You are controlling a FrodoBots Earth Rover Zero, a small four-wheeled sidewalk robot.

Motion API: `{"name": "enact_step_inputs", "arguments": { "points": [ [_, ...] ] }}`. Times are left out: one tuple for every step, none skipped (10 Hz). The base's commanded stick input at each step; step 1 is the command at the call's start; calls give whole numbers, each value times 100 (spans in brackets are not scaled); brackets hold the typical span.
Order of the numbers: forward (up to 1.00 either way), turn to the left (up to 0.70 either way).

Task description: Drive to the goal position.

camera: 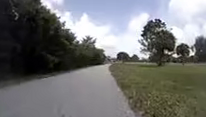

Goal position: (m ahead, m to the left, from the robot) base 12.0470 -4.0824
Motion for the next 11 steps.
{"name": "enact_step_inputs", "arguments": {
  "points": [
    [85,0],
    [85,0],
    [85,0],
    [85,0],
    [85,0],
    [85,0],
    [85,0],
    [85,0],
    [85,0],
    [85,0],
    [85,0]
  ]
}}
